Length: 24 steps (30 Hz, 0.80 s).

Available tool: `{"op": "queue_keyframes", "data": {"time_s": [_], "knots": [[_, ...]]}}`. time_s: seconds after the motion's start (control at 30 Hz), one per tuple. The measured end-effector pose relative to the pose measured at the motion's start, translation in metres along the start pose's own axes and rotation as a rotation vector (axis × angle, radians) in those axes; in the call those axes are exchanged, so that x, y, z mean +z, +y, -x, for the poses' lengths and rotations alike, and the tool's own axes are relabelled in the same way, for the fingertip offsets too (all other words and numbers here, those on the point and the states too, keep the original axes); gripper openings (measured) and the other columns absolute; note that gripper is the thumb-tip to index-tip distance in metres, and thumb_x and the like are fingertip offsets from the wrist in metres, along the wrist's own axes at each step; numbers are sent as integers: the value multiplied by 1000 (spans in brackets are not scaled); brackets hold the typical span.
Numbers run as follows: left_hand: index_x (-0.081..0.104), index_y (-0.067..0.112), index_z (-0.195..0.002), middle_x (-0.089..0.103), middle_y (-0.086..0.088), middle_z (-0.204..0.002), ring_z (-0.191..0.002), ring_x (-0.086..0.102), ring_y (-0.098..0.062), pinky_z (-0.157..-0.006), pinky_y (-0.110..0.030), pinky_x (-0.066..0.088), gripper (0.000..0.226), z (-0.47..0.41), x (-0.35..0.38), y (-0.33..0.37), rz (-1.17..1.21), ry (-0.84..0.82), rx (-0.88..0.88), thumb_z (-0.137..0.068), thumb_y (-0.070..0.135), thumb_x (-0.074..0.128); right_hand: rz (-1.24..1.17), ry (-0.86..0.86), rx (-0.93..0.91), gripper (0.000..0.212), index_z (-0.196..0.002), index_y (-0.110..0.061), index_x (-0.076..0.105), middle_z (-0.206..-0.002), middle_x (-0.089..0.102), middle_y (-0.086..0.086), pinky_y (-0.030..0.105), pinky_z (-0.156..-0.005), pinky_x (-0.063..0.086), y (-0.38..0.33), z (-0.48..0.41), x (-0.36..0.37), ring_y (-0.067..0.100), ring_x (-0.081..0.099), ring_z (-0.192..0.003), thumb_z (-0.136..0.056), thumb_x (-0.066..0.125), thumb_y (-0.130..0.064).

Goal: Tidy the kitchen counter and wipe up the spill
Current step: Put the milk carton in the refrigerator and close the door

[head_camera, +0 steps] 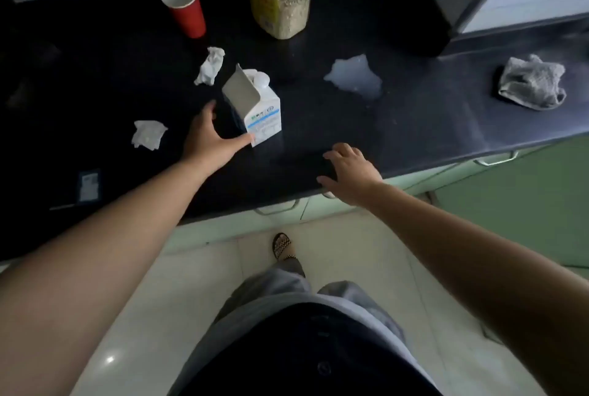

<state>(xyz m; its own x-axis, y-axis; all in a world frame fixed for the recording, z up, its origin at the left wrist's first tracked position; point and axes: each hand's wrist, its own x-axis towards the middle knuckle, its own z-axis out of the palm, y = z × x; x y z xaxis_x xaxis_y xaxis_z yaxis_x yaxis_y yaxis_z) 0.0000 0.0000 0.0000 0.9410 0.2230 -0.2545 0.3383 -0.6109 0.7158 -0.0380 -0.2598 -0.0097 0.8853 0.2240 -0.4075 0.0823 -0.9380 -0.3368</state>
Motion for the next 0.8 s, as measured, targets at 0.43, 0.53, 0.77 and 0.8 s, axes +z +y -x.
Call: {"op": "queue_keyframes", "data": {"time_s": [0.43,0.53,0.77,0.8], "knots": [[41,22,-130,47,2,-132,-112,47,5,-89,-5,37,82,-14,21,3,275,68,86,-61,18,85,104,85,-44,62,-146,-26,21,-157,11,1,40,-115,6,12,-29,13,23,5,-144,-93,41,-49],[42,22,-127,50,4,-129,-112,49,7,-88,-6,39,80,-9,26,10,333,96,41,-60,18,85,110,67,-59,62,-146,-27,20,-158,10,0,41,-115,6,15,-31,12,23,4,-144,-92,40,-51],[43,31,-124,53,3,-129,-120,52,-12,-98,-39,47,80,17,40,24,379,263,-65,-54,37,81,168,-38,-201,64,-147,-27,15,-158,7,3,40,-114,11,34,-39,-2,24,7,-143,-92,38,-52],[43,32,-125,53,4,-130,-121,51,-12,-98,-40,47,81,25,43,28,383,295,-89,-54,39,82,176,-67,-227,64,-147,-26,14,-158,6,3,40,-114,11,37,-41,-6,24,6,-143,-93,38,-52]]}}
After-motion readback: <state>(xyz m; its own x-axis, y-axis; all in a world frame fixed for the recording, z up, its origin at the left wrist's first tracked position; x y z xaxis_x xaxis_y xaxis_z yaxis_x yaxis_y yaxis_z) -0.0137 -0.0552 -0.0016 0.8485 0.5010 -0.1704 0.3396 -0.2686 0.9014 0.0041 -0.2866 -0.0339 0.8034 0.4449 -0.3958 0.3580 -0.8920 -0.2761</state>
